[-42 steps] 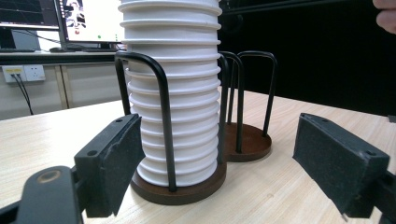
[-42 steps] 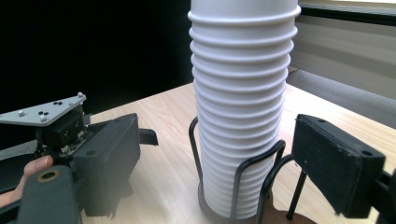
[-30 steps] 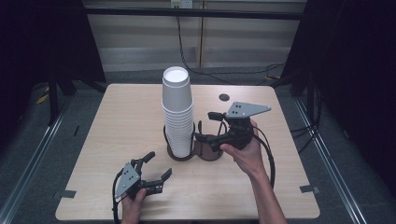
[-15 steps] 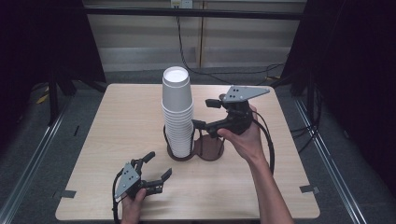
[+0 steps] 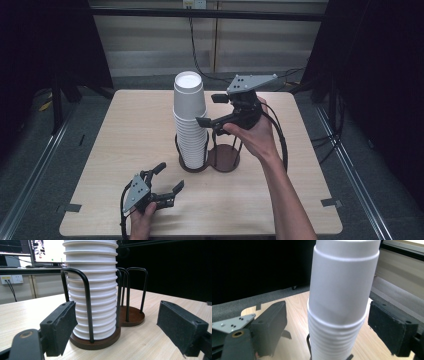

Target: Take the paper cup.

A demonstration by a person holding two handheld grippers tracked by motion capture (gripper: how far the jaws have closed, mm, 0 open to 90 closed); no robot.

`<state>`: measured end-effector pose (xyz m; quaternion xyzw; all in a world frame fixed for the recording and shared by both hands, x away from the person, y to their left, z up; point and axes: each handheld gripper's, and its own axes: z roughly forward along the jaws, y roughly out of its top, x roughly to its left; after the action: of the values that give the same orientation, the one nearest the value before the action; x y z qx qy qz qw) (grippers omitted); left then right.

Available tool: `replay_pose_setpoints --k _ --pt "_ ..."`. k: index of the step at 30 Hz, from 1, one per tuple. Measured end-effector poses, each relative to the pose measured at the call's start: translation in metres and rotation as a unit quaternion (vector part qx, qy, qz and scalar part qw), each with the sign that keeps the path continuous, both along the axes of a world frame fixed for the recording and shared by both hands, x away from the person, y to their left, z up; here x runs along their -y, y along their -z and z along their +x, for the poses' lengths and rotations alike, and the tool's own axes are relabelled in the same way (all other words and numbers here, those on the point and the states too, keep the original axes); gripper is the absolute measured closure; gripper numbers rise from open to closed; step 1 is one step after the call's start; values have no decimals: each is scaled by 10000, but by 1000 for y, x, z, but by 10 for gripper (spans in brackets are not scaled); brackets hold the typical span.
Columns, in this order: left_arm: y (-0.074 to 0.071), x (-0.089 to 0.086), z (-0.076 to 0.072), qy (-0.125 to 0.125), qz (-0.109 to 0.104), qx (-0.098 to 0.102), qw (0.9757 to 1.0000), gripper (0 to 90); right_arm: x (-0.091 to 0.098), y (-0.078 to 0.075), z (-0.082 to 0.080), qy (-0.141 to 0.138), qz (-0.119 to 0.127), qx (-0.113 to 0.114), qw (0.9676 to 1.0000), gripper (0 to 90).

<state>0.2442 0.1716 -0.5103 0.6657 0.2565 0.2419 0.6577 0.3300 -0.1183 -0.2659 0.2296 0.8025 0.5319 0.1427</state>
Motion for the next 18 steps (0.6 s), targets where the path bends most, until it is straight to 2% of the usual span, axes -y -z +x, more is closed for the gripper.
replay_pose_setpoints --k 10,14,18 --pt "0 0 0 -1 -2 0 10000 158 -17 -13 16 -49 -214 27 9998 135" --pt "0 0 0 1 1 0 10000 157 -22 -15 24 -24 -388 -46 9992 143" --pt "0 0 0 -1 -1 0 10000 157 -24 -22 31 -84 -410 -114 9991 148"
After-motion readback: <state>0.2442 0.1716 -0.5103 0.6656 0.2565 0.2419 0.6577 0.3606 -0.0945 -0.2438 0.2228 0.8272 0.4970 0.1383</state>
